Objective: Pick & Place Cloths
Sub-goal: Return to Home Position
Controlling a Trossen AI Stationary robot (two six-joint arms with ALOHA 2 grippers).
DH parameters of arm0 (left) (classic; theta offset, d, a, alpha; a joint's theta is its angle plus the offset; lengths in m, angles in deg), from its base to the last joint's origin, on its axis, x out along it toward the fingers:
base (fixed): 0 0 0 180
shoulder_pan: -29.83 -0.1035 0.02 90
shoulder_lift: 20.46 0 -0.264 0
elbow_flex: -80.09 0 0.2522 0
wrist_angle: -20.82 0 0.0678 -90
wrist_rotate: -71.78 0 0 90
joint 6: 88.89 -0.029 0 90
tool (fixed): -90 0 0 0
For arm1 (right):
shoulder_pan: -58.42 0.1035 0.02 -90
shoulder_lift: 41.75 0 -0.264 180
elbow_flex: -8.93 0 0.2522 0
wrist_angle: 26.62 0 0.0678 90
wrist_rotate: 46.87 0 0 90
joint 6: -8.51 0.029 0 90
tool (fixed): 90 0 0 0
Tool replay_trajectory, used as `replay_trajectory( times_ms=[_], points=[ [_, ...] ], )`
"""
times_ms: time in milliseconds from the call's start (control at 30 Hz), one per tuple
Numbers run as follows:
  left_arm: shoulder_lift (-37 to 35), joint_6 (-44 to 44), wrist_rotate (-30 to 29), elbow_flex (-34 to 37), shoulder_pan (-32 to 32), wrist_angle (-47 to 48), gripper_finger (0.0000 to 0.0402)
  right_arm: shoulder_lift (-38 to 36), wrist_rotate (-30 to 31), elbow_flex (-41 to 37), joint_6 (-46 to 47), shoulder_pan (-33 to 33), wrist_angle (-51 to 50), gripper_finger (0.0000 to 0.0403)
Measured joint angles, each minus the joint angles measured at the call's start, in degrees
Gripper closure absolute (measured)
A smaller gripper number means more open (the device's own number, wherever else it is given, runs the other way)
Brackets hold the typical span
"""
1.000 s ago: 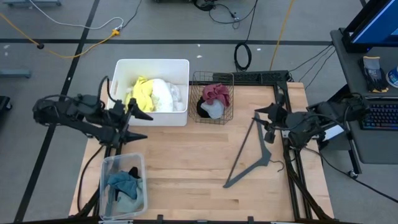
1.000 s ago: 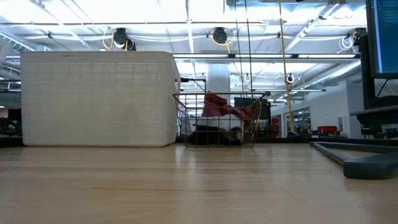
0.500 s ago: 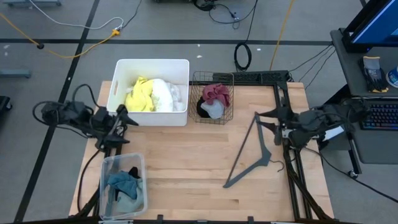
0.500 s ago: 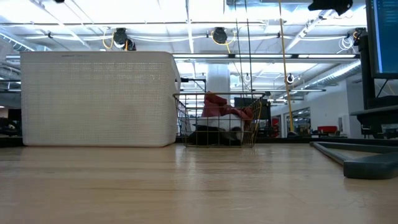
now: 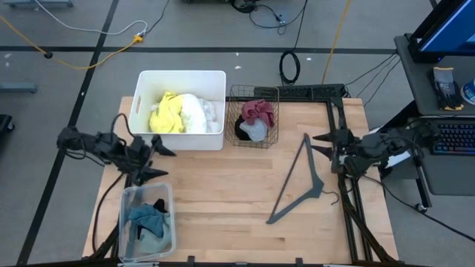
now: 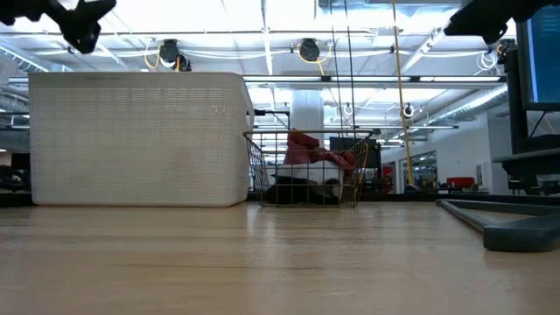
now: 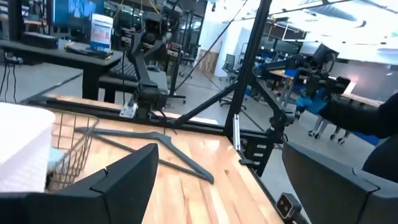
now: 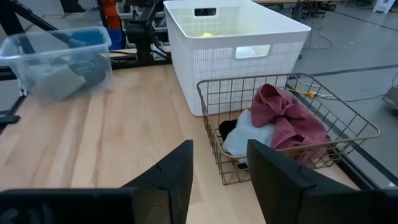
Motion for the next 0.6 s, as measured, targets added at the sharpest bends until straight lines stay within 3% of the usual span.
replay_trajectory(
  times_ms=[267,600],
  points=[
    [-0.02,1.07,-2.6,4.88,0.0,-2.63,0.0055,-1.27,4.39,-3.57,0.27,-0.02,0.07,0.0261],
    [-0.02,-0.3,-3.52,9.6,0.0,-7.04,0.0055,-1.27,4.38,-5.28,3.26,-0.02,0.08,0.0261]
  ],
)
